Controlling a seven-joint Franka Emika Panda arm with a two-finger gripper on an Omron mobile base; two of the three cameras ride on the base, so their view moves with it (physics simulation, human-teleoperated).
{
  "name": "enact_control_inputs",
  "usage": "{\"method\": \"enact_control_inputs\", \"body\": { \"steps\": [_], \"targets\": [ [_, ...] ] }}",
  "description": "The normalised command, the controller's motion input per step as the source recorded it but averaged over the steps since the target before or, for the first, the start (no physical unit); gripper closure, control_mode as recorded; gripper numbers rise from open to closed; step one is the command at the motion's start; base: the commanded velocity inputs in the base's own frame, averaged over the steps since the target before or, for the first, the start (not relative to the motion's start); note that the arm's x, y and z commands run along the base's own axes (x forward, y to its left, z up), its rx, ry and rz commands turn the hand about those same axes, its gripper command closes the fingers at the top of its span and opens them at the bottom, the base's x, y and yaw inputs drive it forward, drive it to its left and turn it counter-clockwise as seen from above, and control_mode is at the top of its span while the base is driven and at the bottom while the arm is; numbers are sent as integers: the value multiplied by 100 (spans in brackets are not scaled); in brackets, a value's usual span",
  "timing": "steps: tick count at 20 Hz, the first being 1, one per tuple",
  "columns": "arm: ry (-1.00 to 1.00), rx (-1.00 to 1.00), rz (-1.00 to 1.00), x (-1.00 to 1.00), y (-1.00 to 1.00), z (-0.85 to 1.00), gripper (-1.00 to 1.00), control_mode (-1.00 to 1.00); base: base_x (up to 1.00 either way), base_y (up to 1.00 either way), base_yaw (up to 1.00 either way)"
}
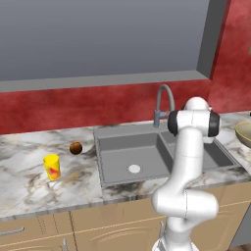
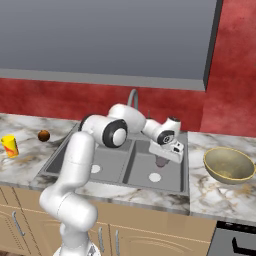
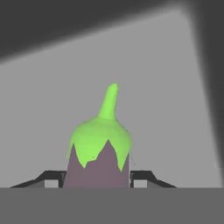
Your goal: Remove the eggplant and orange from the sink. Then move the bowl and cup from the counter to the sink for washing.
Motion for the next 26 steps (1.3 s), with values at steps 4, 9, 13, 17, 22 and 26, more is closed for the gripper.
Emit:
{"method": "enact_control_inputs", "body": {
  "steps": [4, 9, 13, 17, 22, 26],
  "targets": [
    [0, 0, 0, -22, -21, 36, 100, -100, 0, 0, 0],
    [0, 0, 0, -30, -19, 34, 100, -100, 0, 0, 0],
    [0, 0, 0, -34, -19, 33, 100, -100, 0, 0, 0],
    [0, 0, 0, -37, -21, 29, 100, -100, 0, 0, 0],
    [0, 0, 0, -40, -18, 26, 100, -100, 0, 0, 0],
    [0, 0, 0, -46, -13, 18, 100, -100, 0, 0, 0]
  ]
}}
